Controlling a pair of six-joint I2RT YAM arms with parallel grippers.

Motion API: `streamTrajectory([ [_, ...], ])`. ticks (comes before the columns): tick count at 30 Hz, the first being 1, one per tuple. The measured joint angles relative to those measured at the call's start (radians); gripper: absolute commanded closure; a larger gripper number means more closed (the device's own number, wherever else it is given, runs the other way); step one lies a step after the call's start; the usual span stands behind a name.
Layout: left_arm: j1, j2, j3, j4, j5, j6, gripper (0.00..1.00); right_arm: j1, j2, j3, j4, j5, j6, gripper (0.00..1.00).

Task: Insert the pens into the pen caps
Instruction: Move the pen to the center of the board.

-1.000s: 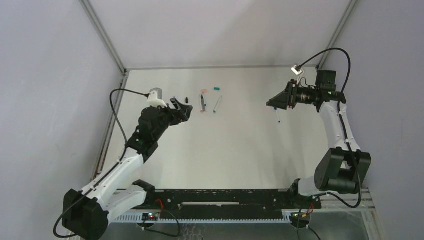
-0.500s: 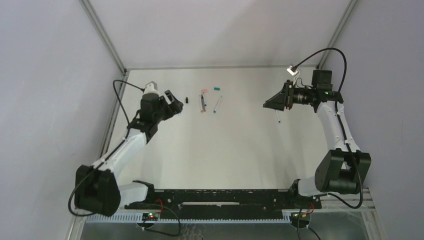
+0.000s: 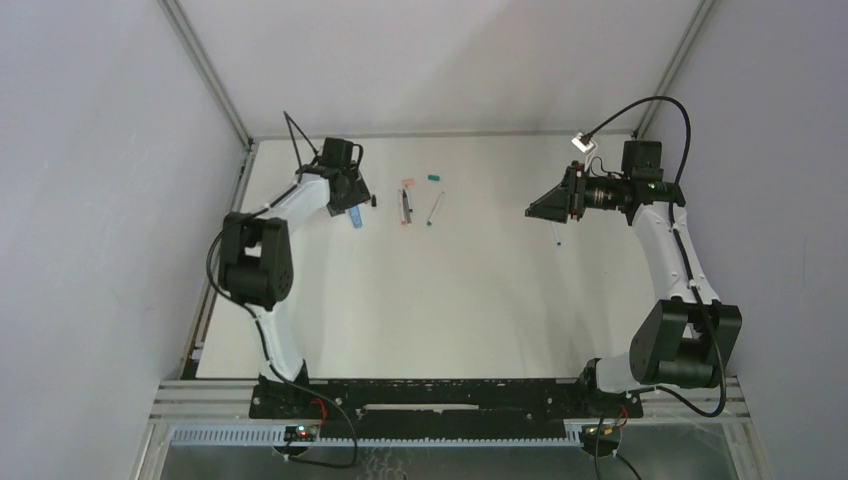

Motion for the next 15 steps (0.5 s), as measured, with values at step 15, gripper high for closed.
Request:
streamTrajectory([
  [15, 0.014, 0.282, 0.317, -0.208, 0.003, 0.018, 0.37, -0.012, 0.027, 0.000, -0.007, 0.001, -0.007, 0.47],
])
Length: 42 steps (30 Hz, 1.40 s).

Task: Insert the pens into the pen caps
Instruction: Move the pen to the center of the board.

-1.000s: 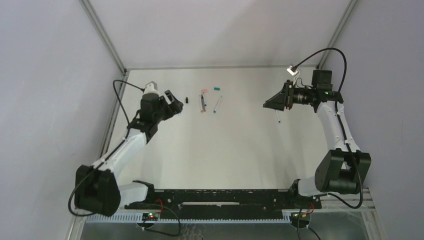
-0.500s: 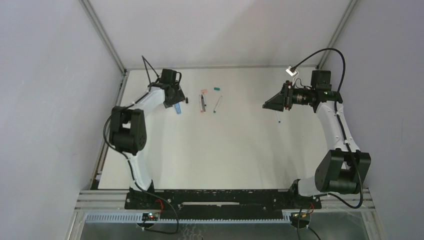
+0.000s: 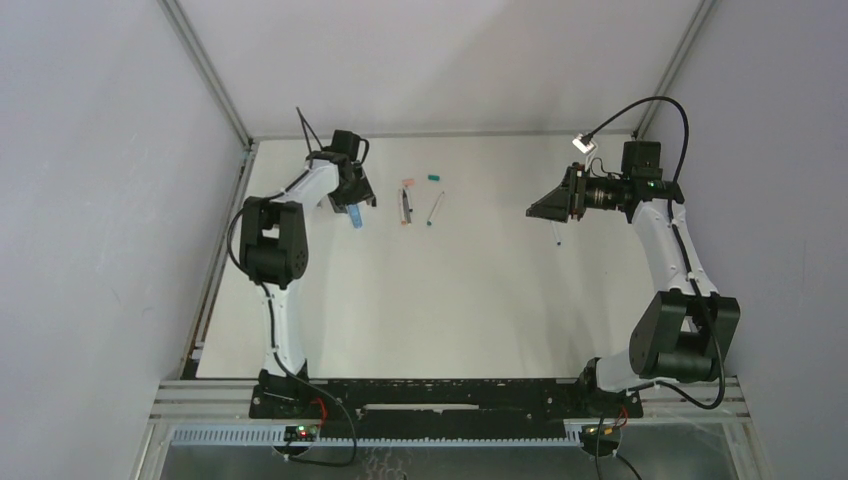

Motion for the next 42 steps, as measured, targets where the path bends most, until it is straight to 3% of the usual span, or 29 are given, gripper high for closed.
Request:
streamTrajectory([
  [15, 0.005, 0.066, 0.038, -0.071, 0.001, -0.019, 0.56, -0.006, 0.021, 0.000, 0.008, -0.002, 0.009, 0.47],
  [29, 0.021, 0.085, 0.069, -0.089, 0.017, -0.020, 0.52, -0.011, 0.022, 0.000, 0.009, -0.005, 0.016, 0.47],
  [37, 0.033, 0.103, 0.101, -0.110, 0.020, -0.019, 0.67, -0.011, 0.022, 0.000, 0.009, -0.009, 0.016, 0.47],
  [42, 0.034, 0.103, 0.101, -0.111, 0.028, -0.016, 0.70, -0.011, 0.022, 0.000, 0.009, -0.010, 0.016, 0.47],
])
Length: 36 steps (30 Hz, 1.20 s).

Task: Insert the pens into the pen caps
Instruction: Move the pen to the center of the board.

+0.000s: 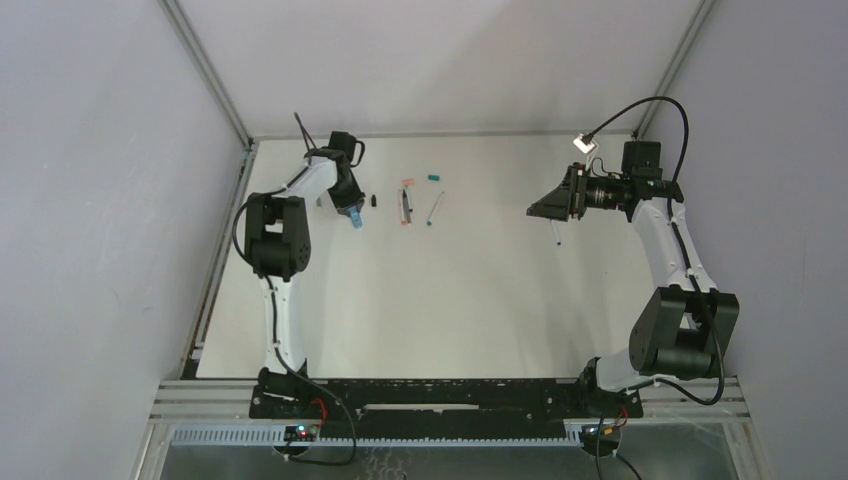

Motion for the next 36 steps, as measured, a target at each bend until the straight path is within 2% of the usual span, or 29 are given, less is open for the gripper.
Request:
streamTrajectory([
  [8, -0.001, -0.023, -0.040, 0.016, 0.023, 0.017, 0.71, 0.000, 0.000, 0.000, 0.000, -0.008, 0.000, 0.46],
  [18, -0.095, -0.273, -0.426, 0.049, 0.010, 0.027, 0.67, 0.000, 0.000, 0.000, 0.000, -0.021, 0.000, 0.46],
  [22, -0.130, -0.333, -0.513, 0.058, 0.009, 0.027, 0.63, 0.001, 0.000, 0.000, 0.000, -0.024, 0.000, 0.46],
  [26, -0.132, -0.335, -0.520, 0.056, 0.007, 0.038, 0.55, 0.003, 0.000, 0.000, 0.000, -0.026, 0.000, 0.46],
  [32, -0.129, -0.303, -0.472, 0.019, 0.008, 0.061, 0.55, 0.008, 0.000, 0.000, -0.001, -0.026, -0.001, 0.46],
  [36, -0.128, -0.272, -0.428, 0.005, 0.008, 0.071, 0.58, 0.008, 0.000, 0.000, -0.002, -0.026, -0.004, 0.46],
])
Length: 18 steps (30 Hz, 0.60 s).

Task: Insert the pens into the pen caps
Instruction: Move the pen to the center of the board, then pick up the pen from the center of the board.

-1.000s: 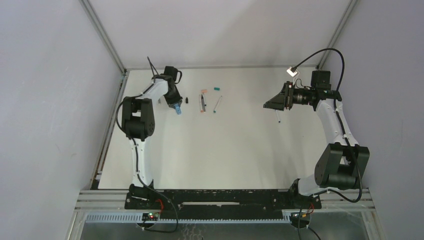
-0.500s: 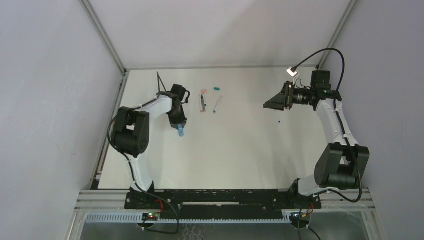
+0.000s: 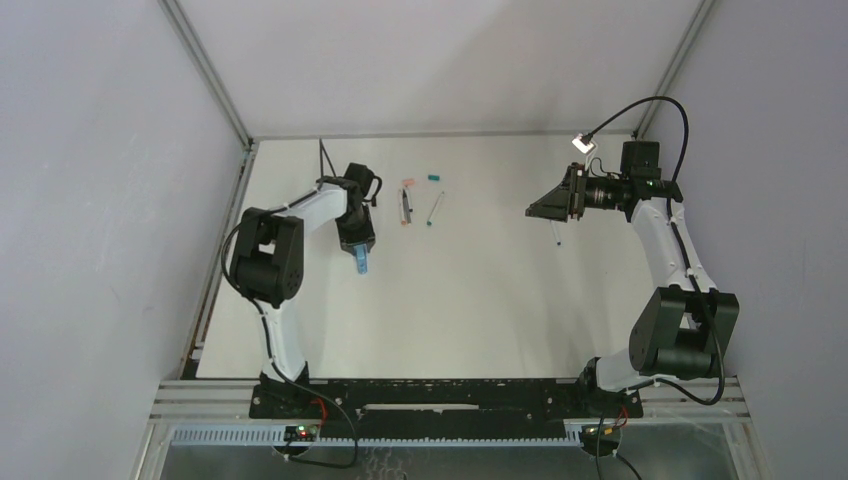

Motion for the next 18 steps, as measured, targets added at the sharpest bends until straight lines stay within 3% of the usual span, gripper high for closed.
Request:
streamTrajectory([
  [4, 0.001, 0.006, 0.008, -0.002, 0.005, 0.001, 0.64, 0.000, 0.000, 0.000, 0.000, 0.000, 0.000, 0.46],
  [11, 0.001, 0.006, 0.008, 0.004, 0.018, 0.017, 0.90, 0.000, 0.000, 0.000, 0.000, -0.003, 0.000, 0.46],
  [18, 0.006, -0.047, -0.054, 0.054, 0.057, 0.034, 0.94, 0.000, 0.000, 0.000, -0.003, -0.013, -0.007, 0.46],
])
